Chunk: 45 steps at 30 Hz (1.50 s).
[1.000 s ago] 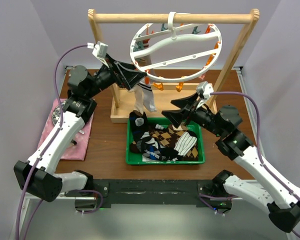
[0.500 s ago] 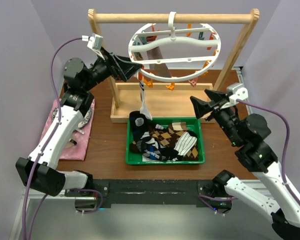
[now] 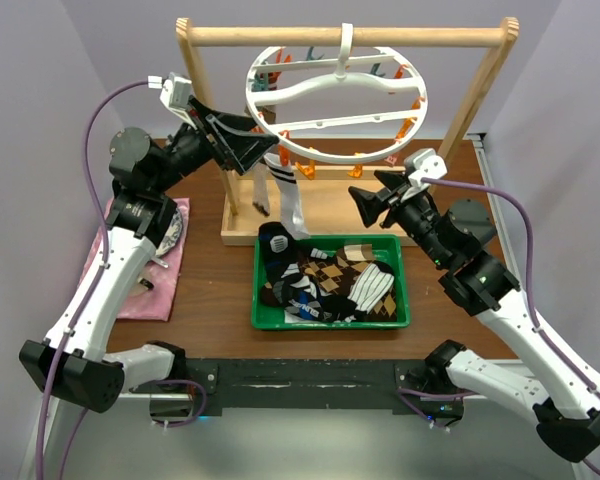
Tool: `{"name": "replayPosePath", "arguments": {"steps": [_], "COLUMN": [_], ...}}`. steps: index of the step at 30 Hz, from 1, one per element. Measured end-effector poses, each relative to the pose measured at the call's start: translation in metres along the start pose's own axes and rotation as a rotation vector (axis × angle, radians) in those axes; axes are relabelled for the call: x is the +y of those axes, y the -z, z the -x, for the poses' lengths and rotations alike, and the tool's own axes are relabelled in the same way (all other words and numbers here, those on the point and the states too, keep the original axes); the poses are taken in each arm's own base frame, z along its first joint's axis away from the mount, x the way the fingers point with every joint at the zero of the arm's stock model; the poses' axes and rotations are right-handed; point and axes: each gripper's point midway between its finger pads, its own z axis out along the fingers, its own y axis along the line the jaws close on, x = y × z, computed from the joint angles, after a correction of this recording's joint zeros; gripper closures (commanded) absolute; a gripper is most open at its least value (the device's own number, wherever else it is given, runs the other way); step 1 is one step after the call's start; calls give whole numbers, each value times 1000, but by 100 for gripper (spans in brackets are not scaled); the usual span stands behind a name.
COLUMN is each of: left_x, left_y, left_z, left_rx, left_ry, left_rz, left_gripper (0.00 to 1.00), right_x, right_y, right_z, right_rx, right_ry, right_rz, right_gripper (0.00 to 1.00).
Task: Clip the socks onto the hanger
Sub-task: Open the clamp at the hanger.
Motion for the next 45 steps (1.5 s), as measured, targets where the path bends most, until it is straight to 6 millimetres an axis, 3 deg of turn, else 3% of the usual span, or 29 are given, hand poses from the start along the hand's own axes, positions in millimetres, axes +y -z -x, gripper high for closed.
{"name": "replayPosePath", "arguments": {"steps": [12,15,24,27,35,40,45], "left_x": [-1,-2,-13,-20,-64,-86,-93], "left_y": [0,0,5,12,37,43,37], "left_z": [-4,-5,-15,-20,-14,-8,-18], "left_rx": [7,10,51,75,107,107,134], "left_ry": [13,18,72,79,40,47,78], "left_rz": [-14,-22,-69,-87,-197,-293,-343], "left_gripper": [0,0,0,0,0,0,0], "right_x": [4,5,13,15,22,42,94], "right_y": [-5,-9,-24,-25,-25,-36,-59], "right_z": [17,16,5,4,3,9,15], "right_rx": [-72,-73,-55,-51,-49,-34,-14], "right_ry": [2,5,2,2,-11,-26,-27], "right_rz": [21,26,69,79,110,147,206], "right_gripper": [46,53,89,100,100,100,100]}}
